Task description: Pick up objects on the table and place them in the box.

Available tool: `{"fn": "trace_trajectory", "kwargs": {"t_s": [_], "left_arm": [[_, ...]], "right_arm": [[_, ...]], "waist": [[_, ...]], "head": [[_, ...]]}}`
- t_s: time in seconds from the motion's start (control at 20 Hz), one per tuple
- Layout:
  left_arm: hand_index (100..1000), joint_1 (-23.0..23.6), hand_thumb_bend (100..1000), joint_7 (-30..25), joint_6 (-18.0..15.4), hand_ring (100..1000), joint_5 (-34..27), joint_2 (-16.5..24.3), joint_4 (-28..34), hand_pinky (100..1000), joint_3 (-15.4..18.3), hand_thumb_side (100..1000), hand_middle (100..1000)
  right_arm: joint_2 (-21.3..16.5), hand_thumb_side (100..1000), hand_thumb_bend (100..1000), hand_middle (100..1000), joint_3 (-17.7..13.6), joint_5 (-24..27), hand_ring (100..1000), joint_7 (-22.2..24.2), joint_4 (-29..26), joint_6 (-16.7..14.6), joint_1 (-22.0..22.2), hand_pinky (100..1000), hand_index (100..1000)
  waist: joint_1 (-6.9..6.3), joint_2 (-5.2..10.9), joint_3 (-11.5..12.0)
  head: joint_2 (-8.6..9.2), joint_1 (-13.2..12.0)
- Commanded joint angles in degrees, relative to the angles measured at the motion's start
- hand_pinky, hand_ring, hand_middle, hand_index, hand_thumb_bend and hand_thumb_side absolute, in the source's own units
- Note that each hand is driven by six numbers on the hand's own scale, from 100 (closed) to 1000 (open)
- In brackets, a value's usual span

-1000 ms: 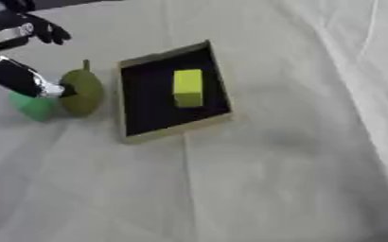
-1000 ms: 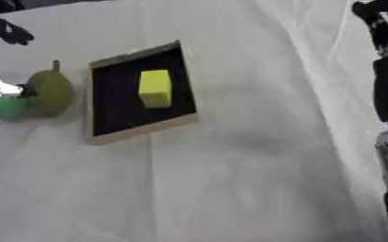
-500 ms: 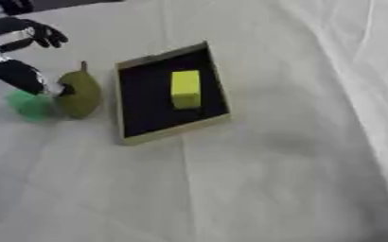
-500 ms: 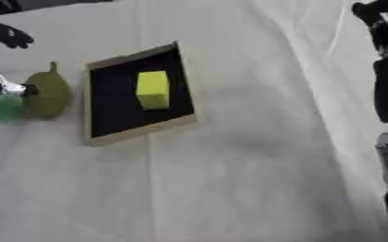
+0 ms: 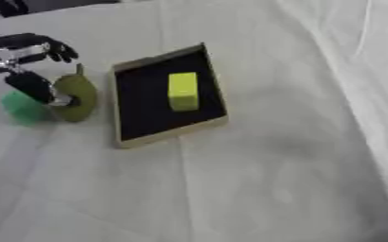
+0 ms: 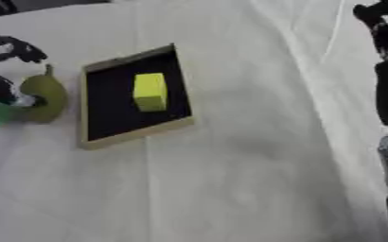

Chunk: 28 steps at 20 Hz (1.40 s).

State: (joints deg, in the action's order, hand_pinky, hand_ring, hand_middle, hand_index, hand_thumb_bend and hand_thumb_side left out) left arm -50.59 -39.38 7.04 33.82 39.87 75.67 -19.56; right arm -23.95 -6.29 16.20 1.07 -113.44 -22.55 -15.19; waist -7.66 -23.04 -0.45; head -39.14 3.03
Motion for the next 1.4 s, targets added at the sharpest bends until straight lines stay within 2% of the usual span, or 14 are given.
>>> {"fn": "trace_trajectory", "kwargs": {"t_s": [0.05, 0.15, 0.3, 0.5, 0.65, 0.8, 1.15, 1.4], "left_arm": [[896, -1.0, 519, -1.6, -0.4, 875, 0.5, 2.0, 0.4, 953, 0.2, 201, 782], [871, -1.0, 481, -2.3, -0.6, 868, 1.2, 2.0, 0.2, 949, 0.1, 157, 756], [836, -1.0, 468, -3.4, -0.9, 845, 2.1, 1.7, -0.3, 938, -0.1, 200, 707], [709, -0.6, 394, -3.3, -0.6, 762, 2.4, 1.5, -0.5, 900, 0.0, 270, 567], [631, -0.3, 321, -2.2, 0.2, 697, 2.0, 1.6, 0.0, 852, 0.1, 226, 496], [614, 0.0, 246, -1.3, 0.6, 678, 1.4, 2.0, 0.8, 832, 0.1, 107, 484], [596, -0.2, 166, -0.3, 1.5, 655, 0.2, 2.5, 3.7, 820, 0.7, 100, 470], [591, -2.3, 100, 1.1, 2.8, 640, -2.3, 2.3, 6.9, 808, 2.5, 100, 468]], "right_arm": [[-0.4, 634, 100, 597, 0.0, -0.6, 963, 0.0, -1.2, 0.3, -0.7, 892, 815], [-0.4, 634, 100, 597, 0.0, -0.6, 963, 0.0, -1.2, 0.4, -0.7, 892, 815], [-0.3, 634, 100, 596, -0.1, -0.6, 962, -0.1, -1.2, 0.4, -0.8, 892, 815], [-0.2, 634, 100, 594, -0.1, -0.6, 963, -0.3, -1.2, 0.4, -0.7, 893, 815], [-0.2, 634, 100, 593, -0.2, -0.7, 962, -0.4, -1.2, 0.5, -0.7, 893, 815], [-0.2, 634, 100, 593, -0.2, -0.7, 961, -0.5, -1.2, 0.6, -0.6, 893, 815], [-0.3, 634, 100, 593, -0.3, -0.5, 960, -0.8, -1.2, 0.6, -0.4, 893, 814], [-0.6, 634, 100, 593, -0.3, -0.2, 958, -0.9, -1.2, 0.4, -0.4, 892, 814]], "waist": [[-0.32, 0.27, 0.1], [-0.34, 0.23, 0.1], [-0.29, 0.2, 0.0], [-0.25, 0.16, -0.1], [-0.25, 0.21, 0.0], [-0.16, 0.37, 0.1], [-0.01, 0.99, 0.3], [-0.07, 1.37, 0.1]], "head": [[0.83, 0.0], [0.83, -0.1], [0.8, -0.2], [0.66, -0.2], [0.63, -0.1], [0.52, -0.1], [0.41, -0.2], [0.34, -0.3]]}}
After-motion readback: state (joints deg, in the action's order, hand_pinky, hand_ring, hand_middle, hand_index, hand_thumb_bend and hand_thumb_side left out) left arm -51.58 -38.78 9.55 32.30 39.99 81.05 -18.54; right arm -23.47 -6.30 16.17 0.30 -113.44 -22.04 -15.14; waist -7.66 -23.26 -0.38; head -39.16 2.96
